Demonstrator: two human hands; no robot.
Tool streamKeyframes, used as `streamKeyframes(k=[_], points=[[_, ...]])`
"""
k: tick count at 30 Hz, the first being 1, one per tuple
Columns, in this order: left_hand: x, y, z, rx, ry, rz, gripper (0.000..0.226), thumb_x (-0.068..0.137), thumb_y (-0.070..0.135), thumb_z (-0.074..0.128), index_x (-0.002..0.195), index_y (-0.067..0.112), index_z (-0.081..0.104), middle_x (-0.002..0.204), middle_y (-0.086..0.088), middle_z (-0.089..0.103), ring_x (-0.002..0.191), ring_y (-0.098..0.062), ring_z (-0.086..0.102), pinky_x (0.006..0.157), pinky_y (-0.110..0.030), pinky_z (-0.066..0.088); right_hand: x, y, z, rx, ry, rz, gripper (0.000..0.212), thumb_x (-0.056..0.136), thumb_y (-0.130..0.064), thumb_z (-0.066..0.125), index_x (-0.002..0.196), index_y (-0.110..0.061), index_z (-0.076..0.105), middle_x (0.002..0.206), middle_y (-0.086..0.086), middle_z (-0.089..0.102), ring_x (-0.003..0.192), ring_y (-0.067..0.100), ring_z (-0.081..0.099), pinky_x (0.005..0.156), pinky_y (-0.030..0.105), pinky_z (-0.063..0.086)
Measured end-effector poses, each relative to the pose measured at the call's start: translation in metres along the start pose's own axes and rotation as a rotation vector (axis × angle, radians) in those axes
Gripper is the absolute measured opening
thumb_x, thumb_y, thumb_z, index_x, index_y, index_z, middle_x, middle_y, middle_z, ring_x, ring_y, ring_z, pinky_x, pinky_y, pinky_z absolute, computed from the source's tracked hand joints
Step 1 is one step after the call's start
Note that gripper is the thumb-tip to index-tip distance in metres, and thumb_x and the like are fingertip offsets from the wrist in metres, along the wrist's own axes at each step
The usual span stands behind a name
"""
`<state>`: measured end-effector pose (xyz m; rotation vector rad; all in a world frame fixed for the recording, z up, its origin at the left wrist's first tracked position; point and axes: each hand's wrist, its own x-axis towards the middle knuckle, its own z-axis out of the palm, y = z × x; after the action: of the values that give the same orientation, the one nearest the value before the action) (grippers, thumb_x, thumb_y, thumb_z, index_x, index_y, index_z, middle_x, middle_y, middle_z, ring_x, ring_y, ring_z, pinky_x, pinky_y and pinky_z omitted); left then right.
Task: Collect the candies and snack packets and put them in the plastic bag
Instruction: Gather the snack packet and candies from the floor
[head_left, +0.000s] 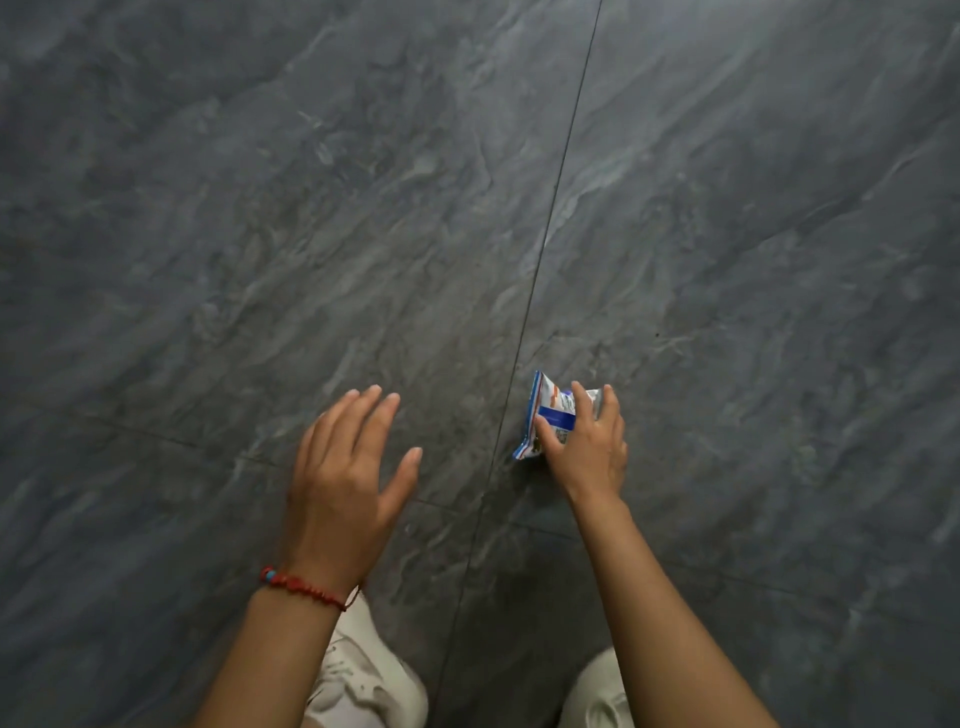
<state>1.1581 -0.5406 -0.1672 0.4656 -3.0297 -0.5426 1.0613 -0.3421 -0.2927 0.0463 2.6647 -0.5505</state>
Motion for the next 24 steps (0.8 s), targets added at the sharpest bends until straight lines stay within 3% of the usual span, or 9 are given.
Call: streamKeyframes(k=[6, 12, 18, 24], points=[[0.002, -0.008, 0.020, 0.007, -0.005, -0.018, 0.048, 0.087, 0.035, 0.044, 0.119, 0.001, 0.057, 0.121, -0.018, 0.058, 0.116, -0.030, 0.047, 0.096, -0.040, 0.034, -0.002, 0.000, 0.025, 0.006, 0.053, -0.003, 0.067, 0.073, -0.048, 0.068, 0.130, -0.020, 0.045, 0.148, 0.017, 0.019, 0.123, 0.036, 0.032, 0.089, 0.048, 0.039], [-0.001, -0.003, 0.006, -0.007, -0.025, -0.027, 0.047, 0.087, 0.033, 0.045, 0.119, 0.000, 0.057, 0.120, -0.019, 0.058, 0.115, -0.031, 0.048, 0.095, -0.042, 0.036, -0.013, -0.010, 0.020, 0.094, 0.069, -0.038, 0.052, 0.068, -0.028, 0.074, 0.114, -0.011, 0.057, 0.143, 0.019, 0.028, 0.114, 0.037, 0.036, 0.080, 0.046, 0.046], [-0.004, 0.019, -0.054, 0.013, -0.064, -0.001, 0.047, 0.087, 0.034, 0.044, 0.119, 0.001, 0.056, 0.120, -0.018, 0.058, 0.116, -0.029, 0.046, 0.096, -0.039, 0.033, -0.032, -0.033, -0.054, 0.191, 0.199, -0.037, 0.051, 0.065, -0.025, 0.077, 0.111, -0.011, 0.059, 0.139, 0.019, 0.032, 0.117, 0.037, 0.037, 0.080, 0.044, 0.047], [-0.002, 0.069, -0.159, 0.024, -0.097, 0.069, 0.048, 0.088, 0.034, 0.043, 0.120, 0.001, 0.055, 0.121, -0.018, 0.057, 0.117, -0.029, 0.045, 0.094, -0.042, 0.036, -0.081, -0.069, -0.179, 0.274, 0.286, -0.088, 0.052, 0.066, -0.024, 0.079, 0.112, -0.011, 0.059, 0.139, 0.019, 0.032, 0.119, 0.035, 0.038, 0.084, 0.037, 0.043]])
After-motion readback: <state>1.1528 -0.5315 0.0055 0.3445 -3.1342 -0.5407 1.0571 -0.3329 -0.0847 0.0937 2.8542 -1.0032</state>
